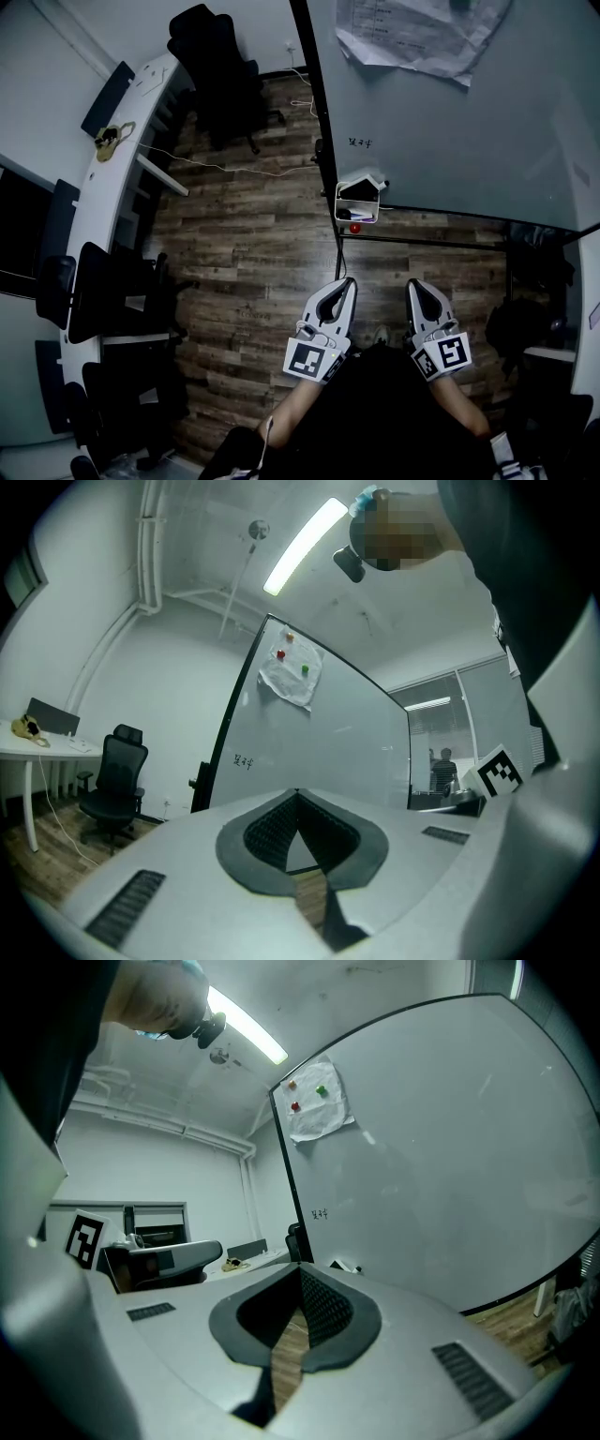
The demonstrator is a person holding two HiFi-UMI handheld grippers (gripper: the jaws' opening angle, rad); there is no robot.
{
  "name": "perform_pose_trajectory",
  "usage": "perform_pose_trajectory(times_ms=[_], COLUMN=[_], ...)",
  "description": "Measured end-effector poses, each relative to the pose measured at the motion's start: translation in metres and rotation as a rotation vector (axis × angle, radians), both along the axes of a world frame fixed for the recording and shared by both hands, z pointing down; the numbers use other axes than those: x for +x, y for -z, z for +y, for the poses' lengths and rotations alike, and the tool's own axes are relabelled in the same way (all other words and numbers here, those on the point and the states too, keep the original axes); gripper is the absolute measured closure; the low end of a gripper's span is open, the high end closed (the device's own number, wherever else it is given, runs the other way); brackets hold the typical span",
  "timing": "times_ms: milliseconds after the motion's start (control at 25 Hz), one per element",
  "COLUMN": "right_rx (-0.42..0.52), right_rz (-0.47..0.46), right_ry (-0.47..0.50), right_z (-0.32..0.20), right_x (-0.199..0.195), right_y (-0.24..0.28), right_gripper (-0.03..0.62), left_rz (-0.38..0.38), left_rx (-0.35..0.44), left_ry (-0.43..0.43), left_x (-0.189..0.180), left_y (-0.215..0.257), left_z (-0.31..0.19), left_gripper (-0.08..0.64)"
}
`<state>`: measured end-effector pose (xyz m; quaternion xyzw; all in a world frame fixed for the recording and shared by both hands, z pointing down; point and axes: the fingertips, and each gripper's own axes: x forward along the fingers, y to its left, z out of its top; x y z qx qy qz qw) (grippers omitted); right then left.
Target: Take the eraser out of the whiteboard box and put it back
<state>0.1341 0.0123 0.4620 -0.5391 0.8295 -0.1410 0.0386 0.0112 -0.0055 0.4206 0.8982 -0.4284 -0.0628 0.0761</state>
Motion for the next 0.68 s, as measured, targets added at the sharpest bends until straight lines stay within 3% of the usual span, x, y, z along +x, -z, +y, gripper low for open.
perform_pose_trajectory(times_ms=[160, 440, 680], right_rx=[0.013, 0.012, 0.008], right_rz=[0.003, 0.002, 0.006], right_ry=[0.011, 0.021, 0.028], right_z=[-0.001, -0.004, -0.008], right_x=[0.000, 0.003, 0.006], right_y=[0.004, 0.002, 0.002], right_gripper=[0.578, 0.578, 0.578], left_rz=[-0.035, 0.000, -0.029], left_rx=[0.003, 0.003, 0.002], left_ry=[0.003, -0.009, -0.003], left_x=[0.002, 0.012, 0.016], left_y=[-0.001, 0.000, 0.004], left_z=[-0.002, -0.005, -0.012], left_gripper=[0.554, 0.554, 0.554])
